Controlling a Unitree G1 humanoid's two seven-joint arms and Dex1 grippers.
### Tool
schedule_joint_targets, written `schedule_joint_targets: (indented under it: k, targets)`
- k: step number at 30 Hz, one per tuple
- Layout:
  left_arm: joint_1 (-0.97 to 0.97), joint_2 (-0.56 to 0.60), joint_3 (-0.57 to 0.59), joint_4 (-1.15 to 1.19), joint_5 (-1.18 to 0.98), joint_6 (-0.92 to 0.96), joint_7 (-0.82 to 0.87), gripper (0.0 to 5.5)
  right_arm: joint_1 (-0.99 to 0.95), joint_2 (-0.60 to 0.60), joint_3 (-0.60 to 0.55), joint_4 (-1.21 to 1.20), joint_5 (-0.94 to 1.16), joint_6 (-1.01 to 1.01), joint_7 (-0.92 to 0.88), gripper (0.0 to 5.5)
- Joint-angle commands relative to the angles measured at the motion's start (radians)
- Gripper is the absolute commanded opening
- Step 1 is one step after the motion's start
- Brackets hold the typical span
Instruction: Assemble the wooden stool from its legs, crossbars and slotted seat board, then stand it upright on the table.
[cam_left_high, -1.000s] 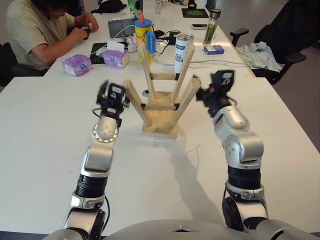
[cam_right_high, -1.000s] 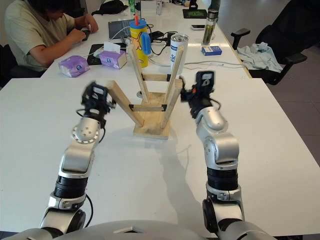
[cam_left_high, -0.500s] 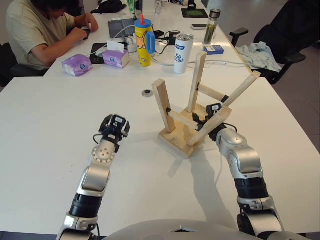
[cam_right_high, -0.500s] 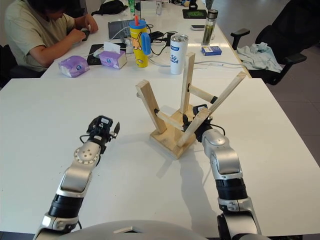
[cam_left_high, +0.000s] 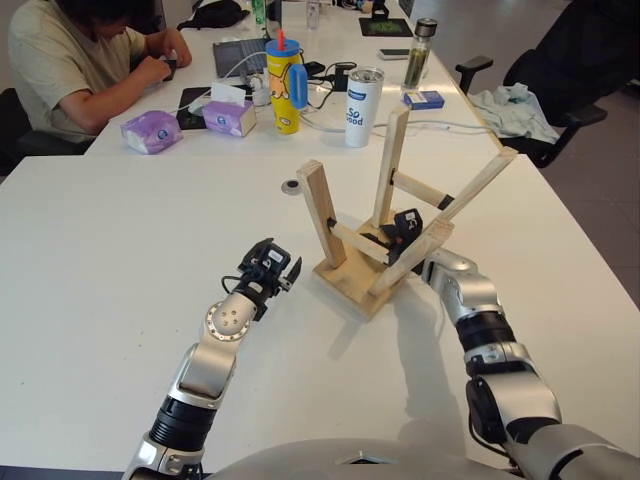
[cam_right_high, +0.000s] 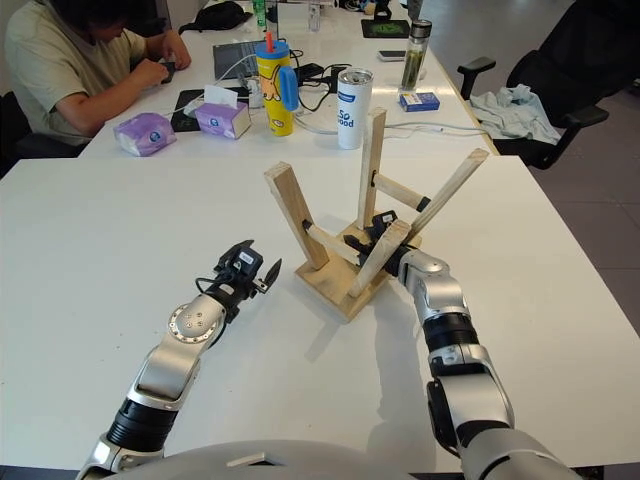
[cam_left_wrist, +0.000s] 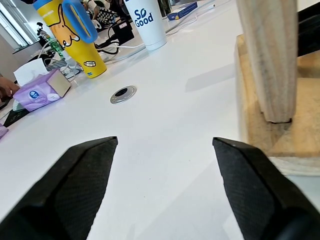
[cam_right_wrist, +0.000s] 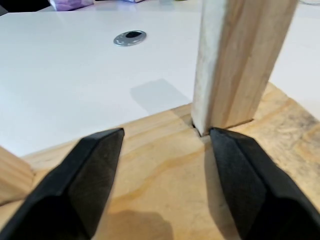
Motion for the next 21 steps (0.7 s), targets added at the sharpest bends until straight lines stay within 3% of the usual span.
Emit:
schedule_joint_targets:
  k: [1, 8, 13, 17, 21]
  targets:
    - [0.001, 0.029, -0.015, 0.01, -0.021, 0.0, -0.061, 3.58, -0.07, 0.028, 0.055, 0.326, -0.076, -0.06, 0.104, 3.2]
    - [0.032, 0.062, -0.079, -0.029, -0.092, -0.048, -0.209, 3.58, -0.201, 0.029, -0.009, 0.407, -0.054, -0.311, 0.172, 3.2]
    - [0.054, 0.098, -0.082, -0.035, -0.167, -0.095, -0.308, 3.58, -0.232, 0.011, -0.042, 0.302, -0.028, -0.392, 0.195, 3.2]
    - [0.055, 0.099, -0.1, -0.025, -0.189, -0.143, -0.338, 3.58, -0.226, 0.001, -0.063, 0.151, -0.004, -0.378, 0.209, 3.2]
    - [-0.005, 0.059, -0.14, 0.072, -0.167, -0.225, -0.33, 3.58, -0.166, -0.034, -0.061, -0.122, 0.051, -0.231, 0.24, 3.2]
